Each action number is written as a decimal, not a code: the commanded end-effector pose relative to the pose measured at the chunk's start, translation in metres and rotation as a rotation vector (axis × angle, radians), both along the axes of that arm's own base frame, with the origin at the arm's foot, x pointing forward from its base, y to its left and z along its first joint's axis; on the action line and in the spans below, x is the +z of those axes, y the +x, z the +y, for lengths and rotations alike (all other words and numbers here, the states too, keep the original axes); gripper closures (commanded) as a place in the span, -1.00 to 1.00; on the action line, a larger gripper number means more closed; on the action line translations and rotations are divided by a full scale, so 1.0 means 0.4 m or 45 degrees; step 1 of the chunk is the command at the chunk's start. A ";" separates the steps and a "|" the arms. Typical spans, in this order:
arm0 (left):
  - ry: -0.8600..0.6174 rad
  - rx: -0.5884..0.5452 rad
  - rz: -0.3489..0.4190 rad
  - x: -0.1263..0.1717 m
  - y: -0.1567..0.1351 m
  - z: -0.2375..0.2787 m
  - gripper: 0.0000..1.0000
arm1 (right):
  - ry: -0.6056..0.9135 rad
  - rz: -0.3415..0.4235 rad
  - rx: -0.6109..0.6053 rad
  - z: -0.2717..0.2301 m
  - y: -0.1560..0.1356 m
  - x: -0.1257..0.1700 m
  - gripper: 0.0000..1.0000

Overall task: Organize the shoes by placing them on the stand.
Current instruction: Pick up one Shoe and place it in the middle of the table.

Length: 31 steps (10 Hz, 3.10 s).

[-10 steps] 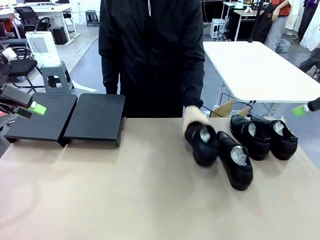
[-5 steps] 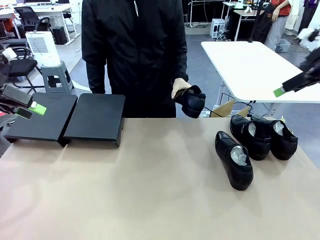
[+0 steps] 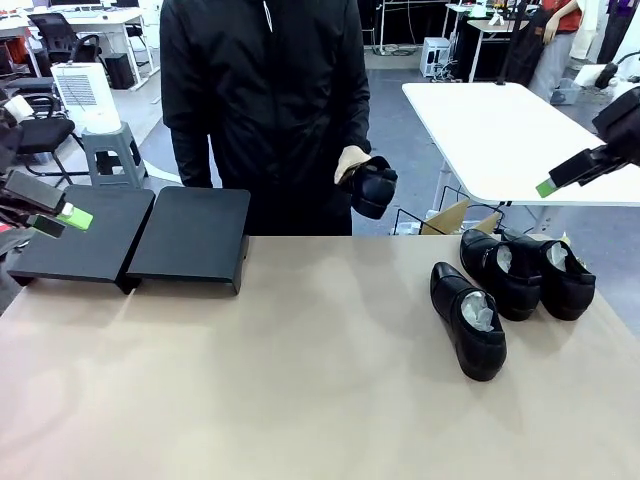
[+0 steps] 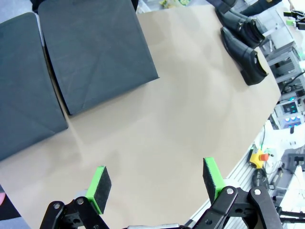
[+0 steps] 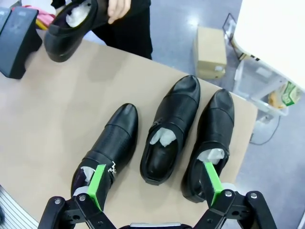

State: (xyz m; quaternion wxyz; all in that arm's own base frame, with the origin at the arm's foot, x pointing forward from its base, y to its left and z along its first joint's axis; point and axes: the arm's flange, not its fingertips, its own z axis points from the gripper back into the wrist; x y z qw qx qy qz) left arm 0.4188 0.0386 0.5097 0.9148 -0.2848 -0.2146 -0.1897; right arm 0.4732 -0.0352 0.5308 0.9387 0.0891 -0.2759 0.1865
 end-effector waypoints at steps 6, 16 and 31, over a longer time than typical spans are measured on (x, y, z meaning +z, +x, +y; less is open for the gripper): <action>-0.011 -0.015 -0.007 0.001 0.000 0.003 -1.00 | -0.235 0.104 0.075 0.079 0.061 0.033 -1.00; -0.011 -0.015 -0.007 0.001 0.000 0.003 -1.00 | -0.281 0.460 -0.013 0.053 0.164 -0.288 -1.00; -0.011 -0.015 -0.007 0.001 0.000 0.003 -1.00 | -0.284 0.626 -0.328 0.070 0.245 -0.403 -0.36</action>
